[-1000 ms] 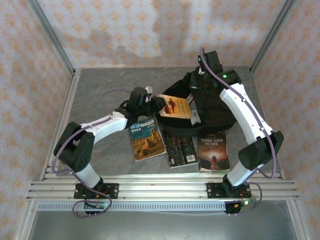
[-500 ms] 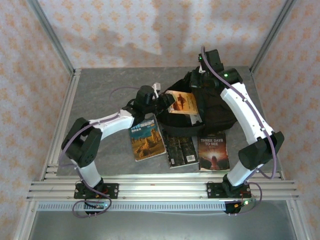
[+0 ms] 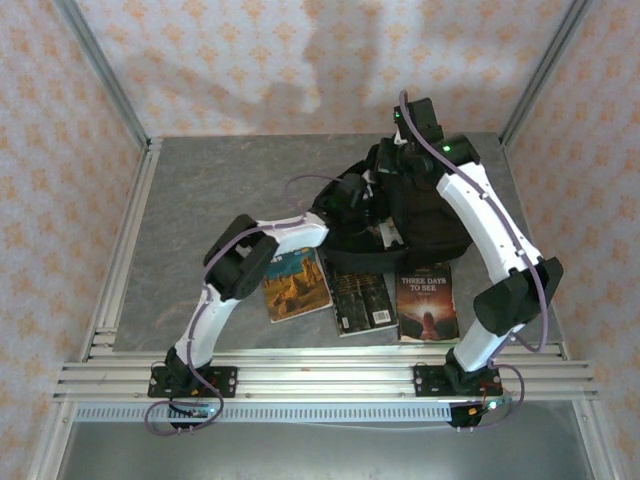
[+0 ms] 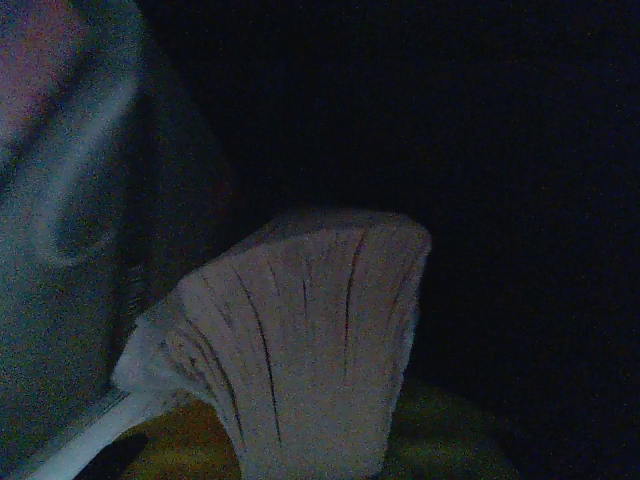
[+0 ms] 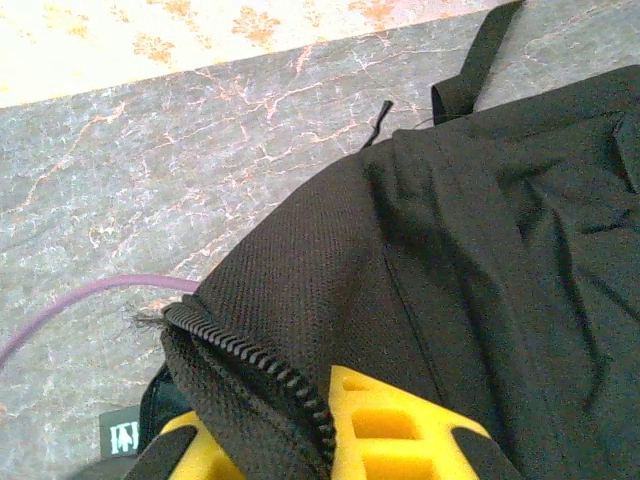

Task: Pack the student bag
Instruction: Place the book in the student bag.

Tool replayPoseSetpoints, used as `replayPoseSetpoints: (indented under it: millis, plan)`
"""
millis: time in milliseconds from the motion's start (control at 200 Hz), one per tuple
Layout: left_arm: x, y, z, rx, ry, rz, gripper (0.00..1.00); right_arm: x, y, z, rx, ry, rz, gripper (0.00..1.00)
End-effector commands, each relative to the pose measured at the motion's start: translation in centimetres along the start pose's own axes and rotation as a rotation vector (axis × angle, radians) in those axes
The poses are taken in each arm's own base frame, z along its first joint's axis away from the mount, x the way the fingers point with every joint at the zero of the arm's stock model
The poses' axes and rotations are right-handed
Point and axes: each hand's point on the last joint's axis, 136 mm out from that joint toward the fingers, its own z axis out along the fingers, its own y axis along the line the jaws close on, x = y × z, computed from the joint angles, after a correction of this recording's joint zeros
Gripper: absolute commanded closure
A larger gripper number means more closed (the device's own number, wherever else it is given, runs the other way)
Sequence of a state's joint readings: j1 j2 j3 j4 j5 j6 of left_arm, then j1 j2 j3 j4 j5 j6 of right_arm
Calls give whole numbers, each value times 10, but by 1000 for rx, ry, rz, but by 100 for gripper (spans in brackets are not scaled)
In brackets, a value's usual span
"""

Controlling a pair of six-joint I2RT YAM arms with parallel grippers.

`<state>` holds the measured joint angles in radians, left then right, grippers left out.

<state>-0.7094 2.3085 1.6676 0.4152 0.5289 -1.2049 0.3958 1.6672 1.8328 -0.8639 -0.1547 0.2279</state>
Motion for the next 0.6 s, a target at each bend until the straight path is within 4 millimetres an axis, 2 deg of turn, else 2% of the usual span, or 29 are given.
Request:
replayPoseSetpoints:
  millis: [0,70,150,300,500,530,545,595]
  plan:
    - [9,-30,11,98,58,-8,63,-34,15,-12,-60,-117,30,100]
    - [8,-30,5,79,55,-5,43,-33,12,-9,-42,-115,22,100]
    - [2,-30,-13,8,35,55,36,-33,8,-7,-18,-115,8,100]
    - [-7,-37,-51,-91,32,153,34,-34,3,-5,13,-122,-16,100]
    - [0,-29,-106,-240,53,290,34,-33,-7,3,72,-125,-37,100]
    - [1,-22,-113,-281,59,299,34,-32,-8,5,74,-121,-38,100]
    - [0,-29,-122,-283,51,310,34,-32,-8,6,75,-119,-37,100]
    - [1,-27,-138,-330,48,334,35,-30,-8,10,73,-113,-31,100]
